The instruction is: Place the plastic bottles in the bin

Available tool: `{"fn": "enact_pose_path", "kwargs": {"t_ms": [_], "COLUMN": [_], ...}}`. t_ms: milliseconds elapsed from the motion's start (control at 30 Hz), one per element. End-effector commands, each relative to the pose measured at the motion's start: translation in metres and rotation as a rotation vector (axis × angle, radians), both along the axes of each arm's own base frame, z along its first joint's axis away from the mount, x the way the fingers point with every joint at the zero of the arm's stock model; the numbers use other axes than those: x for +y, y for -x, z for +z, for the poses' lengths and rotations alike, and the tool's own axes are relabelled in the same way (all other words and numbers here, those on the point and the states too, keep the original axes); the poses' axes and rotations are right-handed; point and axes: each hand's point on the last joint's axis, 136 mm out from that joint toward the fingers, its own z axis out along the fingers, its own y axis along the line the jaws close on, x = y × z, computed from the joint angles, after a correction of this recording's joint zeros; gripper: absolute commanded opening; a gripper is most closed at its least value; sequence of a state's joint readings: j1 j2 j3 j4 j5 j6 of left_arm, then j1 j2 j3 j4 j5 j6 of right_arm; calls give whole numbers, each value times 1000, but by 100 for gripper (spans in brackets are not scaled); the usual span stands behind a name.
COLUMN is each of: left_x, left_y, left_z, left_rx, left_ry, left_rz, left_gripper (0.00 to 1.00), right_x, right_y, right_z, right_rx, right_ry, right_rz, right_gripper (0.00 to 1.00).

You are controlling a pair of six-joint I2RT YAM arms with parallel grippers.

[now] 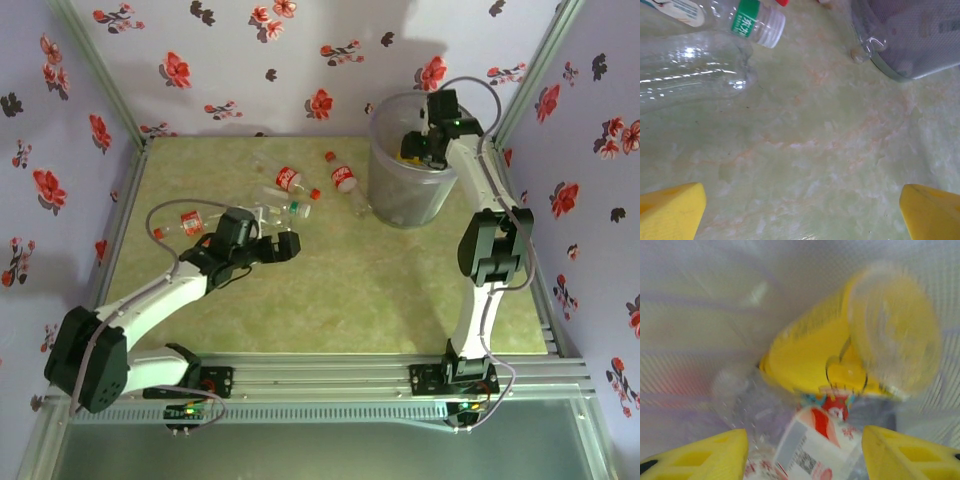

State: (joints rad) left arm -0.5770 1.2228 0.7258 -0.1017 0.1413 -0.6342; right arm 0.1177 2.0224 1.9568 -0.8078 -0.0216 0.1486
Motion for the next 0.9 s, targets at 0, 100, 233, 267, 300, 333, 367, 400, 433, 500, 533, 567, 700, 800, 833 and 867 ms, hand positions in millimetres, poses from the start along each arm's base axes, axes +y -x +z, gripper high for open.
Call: {"fn": "enact_pose_path", "kwargs": {"t_ms": [0, 100, 233, 267, 300, 333, 367, 400, 433, 500, 533, 567, 700, 800, 833, 867], "left_x": [21, 32, 47, 50, 55, 60, 64, 70, 76, 88, 95, 101, 130, 150, 157, 163], "left_y": [-1, -2, 0, 1, 1, 1, 1, 2, 1, 1, 1, 1, 1, -1, -2, -3], "left_z": [2, 7, 5, 5, 3, 2, 0, 0, -2, -4, -6, -9, -17, -21, -21, -23], "left_rx": [6, 0, 8, 12, 20, 27, 35, 42, 49, 59, 68, 81, 122, 149, 157, 168], "left_ry": [-5, -5, -22, -25, -30, -33, -36, -35, -35, -33, -30, -27, -18, -28, -35, -45], "left_rz": [86, 125, 179, 193, 211, 235, 257, 281, 311, 366, 400, 430, 555, 640, 672, 699], "left_gripper": [100, 100, 100, 100, 100, 100, 100, 100, 100, 100, 100, 100, 100, 100, 100, 100], "right_x": [-3, -2, 0, 1, 1, 1, 1, 1, 1, 1, 0, 0, 0, 1, 4, 5], "right_y": [10, 17, 18, 17, 17, 16, 15, 15, 14, 15, 16, 17, 28, 41, 46, 50], "right_z": [6, -6, -3, 1, 8, 14, 23, 33, 44, 65, 75, 84, 121, 141, 145, 148], "right_rx": [-31, -4, -14, -21, -34, -47, -66, -85, -110, -156, -179, -199, -281, -326, -337, -344], "right_ry": [16, 5, -10, -12, -15, -16, -17, -19, -20, -24, -23, -24, -41, -65, -77, -89], "right_rz": [-5, -4, -1, 0, 1, 3, 4, 5, 7, 5, 5, 5, 7, 13, 19, 24], "right_gripper": [62, 62, 62, 62, 62, 63, 63, 64, 66, 72, 75, 76, 85, 88, 88, 89]}}
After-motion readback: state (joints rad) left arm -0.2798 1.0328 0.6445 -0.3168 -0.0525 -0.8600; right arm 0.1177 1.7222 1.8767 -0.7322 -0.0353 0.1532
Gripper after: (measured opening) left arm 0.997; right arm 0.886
